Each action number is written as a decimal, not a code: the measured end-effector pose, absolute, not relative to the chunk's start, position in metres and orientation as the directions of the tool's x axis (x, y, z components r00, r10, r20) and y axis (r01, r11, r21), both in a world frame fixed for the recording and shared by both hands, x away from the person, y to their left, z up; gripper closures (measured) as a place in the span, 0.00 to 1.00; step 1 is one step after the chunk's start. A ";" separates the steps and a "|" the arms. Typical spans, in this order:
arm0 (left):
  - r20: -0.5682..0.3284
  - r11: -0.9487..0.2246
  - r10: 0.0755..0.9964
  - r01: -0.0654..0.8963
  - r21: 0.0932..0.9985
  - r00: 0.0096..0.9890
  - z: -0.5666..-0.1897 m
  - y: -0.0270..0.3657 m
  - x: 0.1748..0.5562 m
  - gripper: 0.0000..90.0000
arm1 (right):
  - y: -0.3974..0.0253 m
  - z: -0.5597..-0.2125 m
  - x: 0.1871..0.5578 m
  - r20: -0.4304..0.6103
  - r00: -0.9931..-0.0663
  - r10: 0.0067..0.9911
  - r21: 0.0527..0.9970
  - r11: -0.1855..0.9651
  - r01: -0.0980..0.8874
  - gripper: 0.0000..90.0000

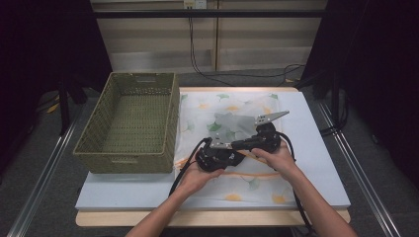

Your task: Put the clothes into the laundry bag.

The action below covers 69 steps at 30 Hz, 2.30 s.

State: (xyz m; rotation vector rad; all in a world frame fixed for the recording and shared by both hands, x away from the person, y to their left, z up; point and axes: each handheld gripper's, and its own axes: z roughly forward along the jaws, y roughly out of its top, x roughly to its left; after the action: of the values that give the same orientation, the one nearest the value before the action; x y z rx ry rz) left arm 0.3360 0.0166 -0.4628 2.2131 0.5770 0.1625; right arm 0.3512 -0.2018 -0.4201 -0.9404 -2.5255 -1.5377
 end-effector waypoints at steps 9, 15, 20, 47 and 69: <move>-0.100 -0.564 0.443 0.364 0.741 0.891 -0.460 0.057 0.320 0.77 | -0.198 -0.417 0.348 0.315 -0.816 0.484 0.788 0.345 0.509 1.00; -0.077 -0.589 0.450 0.360 0.723 0.890 -0.455 0.080 0.313 0.73 | -0.201 -0.417 0.343 0.300 -0.817 0.492 0.781 0.366 0.507 1.00; -0.091 -0.575 0.461 0.376 0.727 0.883 -0.458 0.100 0.306 0.73 | -0.201 -0.420 0.335 0.304 -0.824 0.479 0.780 0.372 0.504 1.00; -0.103 -0.563 0.519 0.431 0.705 0.848 -0.466 0.166 0.272 0.64 | -0.189 -0.472 0.326 0.309 -0.810 0.499 0.707 0.449 0.546 0.99; -0.175 -0.475 0.607 0.530 0.702 0.775 -0.478 0.196 0.287 0.61 | -0.185 -0.486 0.327 0.277 -0.813 0.512 0.689 0.484 0.539 0.93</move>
State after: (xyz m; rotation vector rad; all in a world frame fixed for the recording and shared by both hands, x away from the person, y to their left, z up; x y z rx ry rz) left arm 0.2867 0.1957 -0.4783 2.1791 0.8425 0.1248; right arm 0.3267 -0.1848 -0.4857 -0.9482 -2.6769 -1.2615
